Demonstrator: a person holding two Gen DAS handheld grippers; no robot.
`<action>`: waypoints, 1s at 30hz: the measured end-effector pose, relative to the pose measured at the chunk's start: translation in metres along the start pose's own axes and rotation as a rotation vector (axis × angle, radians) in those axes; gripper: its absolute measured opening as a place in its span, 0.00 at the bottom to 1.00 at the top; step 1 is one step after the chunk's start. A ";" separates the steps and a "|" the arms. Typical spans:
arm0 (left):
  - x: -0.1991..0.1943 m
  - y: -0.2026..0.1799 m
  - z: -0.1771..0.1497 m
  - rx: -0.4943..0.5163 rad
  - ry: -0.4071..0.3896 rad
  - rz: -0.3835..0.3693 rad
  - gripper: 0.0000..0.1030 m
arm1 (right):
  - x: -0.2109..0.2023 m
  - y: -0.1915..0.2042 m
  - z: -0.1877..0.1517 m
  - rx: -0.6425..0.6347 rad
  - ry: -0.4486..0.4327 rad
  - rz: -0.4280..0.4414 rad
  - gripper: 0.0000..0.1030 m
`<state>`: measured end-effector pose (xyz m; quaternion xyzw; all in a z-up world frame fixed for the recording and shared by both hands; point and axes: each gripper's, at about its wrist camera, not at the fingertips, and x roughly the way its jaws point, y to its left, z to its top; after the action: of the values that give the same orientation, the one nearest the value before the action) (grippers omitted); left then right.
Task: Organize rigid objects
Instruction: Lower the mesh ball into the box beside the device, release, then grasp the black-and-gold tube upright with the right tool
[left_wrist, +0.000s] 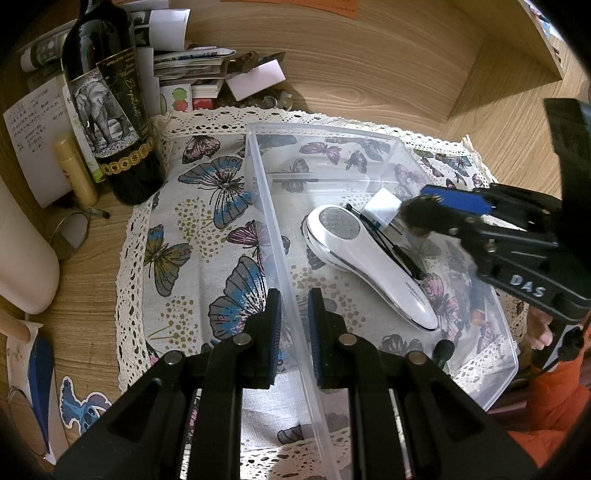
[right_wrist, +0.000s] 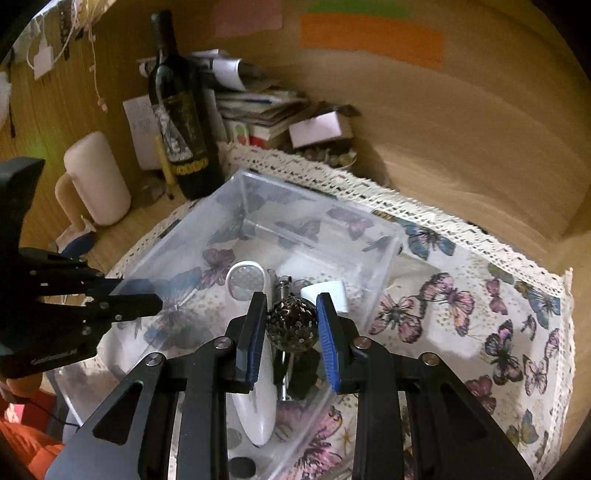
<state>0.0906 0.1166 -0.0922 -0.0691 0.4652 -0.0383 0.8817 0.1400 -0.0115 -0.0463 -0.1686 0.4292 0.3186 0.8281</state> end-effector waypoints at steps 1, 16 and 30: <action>0.000 0.000 0.000 0.000 0.000 0.000 0.14 | 0.003 0.001 0.001 -0.004 0.008 0.002 0.24; 0.000 0.000 0.000 0.000 -0.001 0.000 0.14 | 0.001 0.001 0.002 0.002 0.014 0.015 0.29; 0.000 0.001 -0.001 0.000 -0.002 -0.001 0.14 | -0.055 -0.032 -0.012 0.091 -0.095 -0.134 0.52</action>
<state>0.0900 0.1174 -0.0927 -0.0695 0.4643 -0.0386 0.8821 0.1303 -0.0628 -0.0084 -0.1440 0.3913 0.2503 0.8738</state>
